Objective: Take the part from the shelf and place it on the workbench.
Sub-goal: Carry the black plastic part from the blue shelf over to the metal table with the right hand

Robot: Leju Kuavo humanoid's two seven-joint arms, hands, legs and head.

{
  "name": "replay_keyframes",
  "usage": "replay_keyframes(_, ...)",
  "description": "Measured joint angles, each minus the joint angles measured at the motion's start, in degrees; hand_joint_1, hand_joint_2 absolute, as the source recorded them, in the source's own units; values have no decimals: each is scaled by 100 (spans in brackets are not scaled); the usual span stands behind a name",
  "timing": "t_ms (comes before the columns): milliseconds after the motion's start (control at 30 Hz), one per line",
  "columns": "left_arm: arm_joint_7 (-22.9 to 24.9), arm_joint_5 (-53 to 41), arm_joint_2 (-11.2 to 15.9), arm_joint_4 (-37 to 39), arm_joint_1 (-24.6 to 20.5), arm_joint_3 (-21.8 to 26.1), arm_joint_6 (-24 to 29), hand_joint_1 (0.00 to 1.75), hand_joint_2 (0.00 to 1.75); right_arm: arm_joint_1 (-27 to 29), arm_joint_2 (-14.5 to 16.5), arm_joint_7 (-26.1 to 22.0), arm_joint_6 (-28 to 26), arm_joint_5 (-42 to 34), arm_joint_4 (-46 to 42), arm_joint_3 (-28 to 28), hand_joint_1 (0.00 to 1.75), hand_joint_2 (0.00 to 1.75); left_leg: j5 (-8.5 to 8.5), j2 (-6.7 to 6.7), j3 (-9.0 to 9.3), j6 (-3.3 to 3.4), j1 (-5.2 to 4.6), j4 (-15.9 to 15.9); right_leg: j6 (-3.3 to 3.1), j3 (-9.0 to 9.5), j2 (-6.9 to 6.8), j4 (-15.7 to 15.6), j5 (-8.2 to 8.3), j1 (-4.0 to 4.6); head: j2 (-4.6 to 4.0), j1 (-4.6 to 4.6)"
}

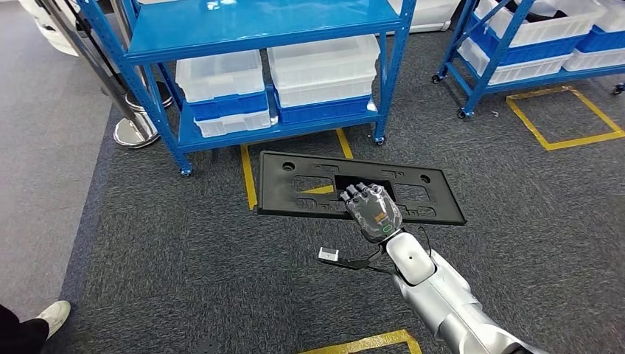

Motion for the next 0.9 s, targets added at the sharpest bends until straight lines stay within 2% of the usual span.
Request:
replay_keyframes(67, 1, -1, 8, 0, 0, 13, 3, 0, 175, -16, 12, -3, 0, 0, 5, -19, 175, 175, 193, -273, 345, 63, 1, -668, 56, -54, 115, 22, 44, -2, 0, 0)
replay_keyframes(100, 2, -1, 12, 0, 1, 17, 4, 0, 175, -26, 21, -4, 0, 0, 6, -25, 175, 175, 211, -368, 418, 80, -7, -829, 94, -84, 169, 25, 73, -16, 0, 2)
replay_keyframes(133, 3, -1, 16, 0, 4, 20, 4, 0, 175, -34, 29, -5, 0, 1, 9, -29, 175, 175, 205, -382, 431, 88, -18, -869, 139, -110, 229, 16, 108, -30, 0, 0)
replay_keyframes(167, 4, -1, 14, 0, 4, 20, 5, 0, 175, -37, 35, -8, 0, 2, 12, -33, 175, 175, 233, -323, 434, 97, -24, -893, 187, -128, 294, -4, 147, -38, 0, 0)
replay_keyframes(200, 5, -2, 6, 0, 0, 21, 4, 0, 175, -35, 33, -11, 0, 3, 19, -39, 175, 175, 275, -253, 436, 120, -12, -929, 220, -146, 293, -7, 156, -37, 0, 1)
replay_keyframes(233, 6, -4, -1, 0, -5, 21, 4, 0, 175, -40, 30, -14, 0, 4, 26, -49, 175, 175, 321, -181, 436, 152, 5, -970, 253, -183, 216, 47, 104, -22, 0, 12)
replay_keyframes(267, 6, -6, -8, 0, -9, 22, 4, 0, 175, -52, 25, -17, 0, 5, 32, -59, 175, 175, 366, -102, 428, 185, 21, -1011, 283, -262, 87, 213, -25, -7, 0, 25)
replay_keyframes(333, 7, -9, -13, 0, -2, 24, 2, 0, 175, -77, 21, -21, 0, 5, 37, -75, 175, 175, 406, 50, 388, 228, 20, -1030, 332, -526, -197, 859, -436, -12, 0, 48)
replay_keyframes(367, 10, -9, -13, 0, 6, 24, -2, 0, 175, -80, 21, -22, 0, 7, 40, -79, 175, 175, 410, 130, 364, 232, 15, -1021, 357, -658, -256, 1215, -607, -26, 0, 49)
replay_keyframes(400, 15, -9, -14, 0, 14, 25, -9, 0, 175, -75, 21, -16, 0, 15, 44, -81, 175, 175, 412, 210, 343, 232, 13, -1008, 377, -720, -286, 1434, -684, -40, 0, 49)
replay_keyframes(433, 20, -10, -17, 0, 18, 25, -18, 0, 175, -66, 17, -2, 0, 33, 47, -83, 175, 175, 412, 290, 326, 228, 12, -993, 392, -675, -310, 1450, -660, -53, 0, 49)
replay_keyframes(467, 25, -11, -21, 0, 19, 25, -27, 0, 175, -61, 12, 21, 0, 59, 50, -84, 175, 175, 408, 366, 314, 220, 12, -975, 398, -519, -347, 1247, -548, -62, 0, 50)
replay_keyframes(500, 30, -13, -25, 0, 18, 25, -36, 0, 175, -61, 4, 53, 0, 91, 51, -87, 175, 175, 399, 435, 308, 206, 12, -956, 395, -274, -420, 871, -389, -65, 0, 50)
replay_keyframes(567, 36, -19, -29, 0, 15, 25, -48, 0, 175, -81, -9, 129, 0, 151, 51, -93, 175, 175, 370, 556, 299, 157, -15, -917, 334, 120, -596, 191, -211, -19, 0, 48)
replay_keyframes(600, 39, -23, -29, 0, 11, 25, -52, 0, 175, -94, -21, 168, 0, 173, 51, -95, 175, 175, 359, 609, 299, 128, -31, -904, 294, 200, -635, 21, -186, 5, 0, 46)
replay_keyframes(633, 42, -32, -30, 0, 5, 25, -58, 0, 175, -104, -41, 206, 0, 187, 51, -95, 175, 175, 356, 659, 299, 100, -46, -900, 253, 200, -621, -21, -199, 31, 0, 44)
replay_keyframes(700, 44, -60, -32, 0, -17, 25, -73, 0, 175, -117, -104, 283, 0, 197, 53, -95, 175, 175, 339, 717, 302, 46, -43, -893, 183, 180, -506, -45, -160, 15, 0, 44)
replay_keyframes(767, 46, -85, -37, 0, -36, 25, -87, 0, 175, -155, -157, 366, 0, 201, 54, -95, 175, 175, 153, 531, 220, -3, -16, -679, 104, 177, -405, -86, -114, -18, 0, 44)
replay_keyframes(833, 55, -92, -40, 0, -38, 25, -99, 0, 175, -203, -175, 422, 0, 204, 55, -95, 175, 175, -227, 242, -51, -35, 8, -21, 50, 161, -289, -102, -82, -30, 0, 42)
replay_keyframes(867, 63, -92, -43, 0, -36, 25, -104, 0, 175, -215, -179, 433, 0, 205, 57, -95, 175, 175, -392, 169, -223, -45, 12, 375, 39, 151, -222, -98, -74, -27, 0, 41)
replay_keyframes(900, 70, -92, -46, 0, -34, 25, -109, 0, 175, -217, -183, 442, 0, 205, 63, -95, 175, 175, -468, 138, -349, -50, 12, 659, 36, 145, -149, -92, -70, -24, 0, 42)
